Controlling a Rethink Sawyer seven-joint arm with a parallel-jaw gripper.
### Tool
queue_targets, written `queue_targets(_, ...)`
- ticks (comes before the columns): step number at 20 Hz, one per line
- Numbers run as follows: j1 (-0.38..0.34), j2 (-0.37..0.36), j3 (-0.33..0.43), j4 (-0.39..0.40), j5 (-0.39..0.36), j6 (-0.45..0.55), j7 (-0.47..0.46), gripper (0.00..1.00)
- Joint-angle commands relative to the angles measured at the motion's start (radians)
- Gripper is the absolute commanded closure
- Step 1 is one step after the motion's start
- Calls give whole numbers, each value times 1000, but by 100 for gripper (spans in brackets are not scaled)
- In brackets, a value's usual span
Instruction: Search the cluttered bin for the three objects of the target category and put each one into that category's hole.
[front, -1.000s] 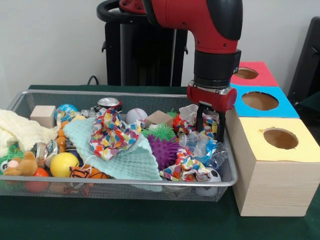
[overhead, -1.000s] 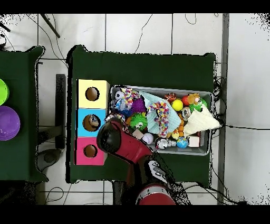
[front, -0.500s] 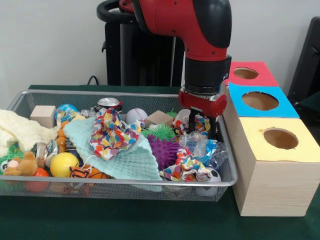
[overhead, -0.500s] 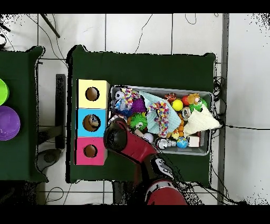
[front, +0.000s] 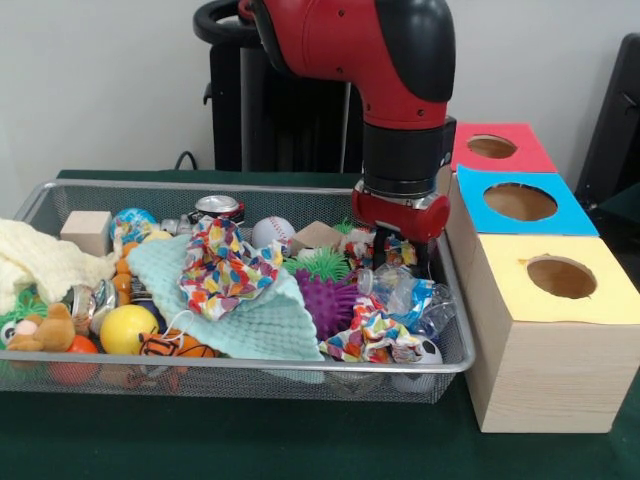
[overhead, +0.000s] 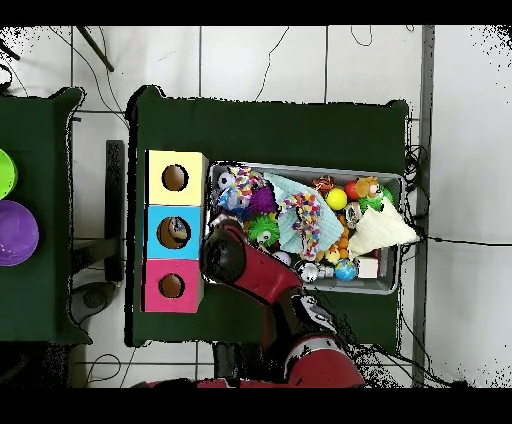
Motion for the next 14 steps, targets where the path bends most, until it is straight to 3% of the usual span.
queue_targets(1, -57, 70, 114, -106, -47, -39, 140, 0)
queue_targets(14, -56, 89, 116, -145, -64, -26, 143, 0)
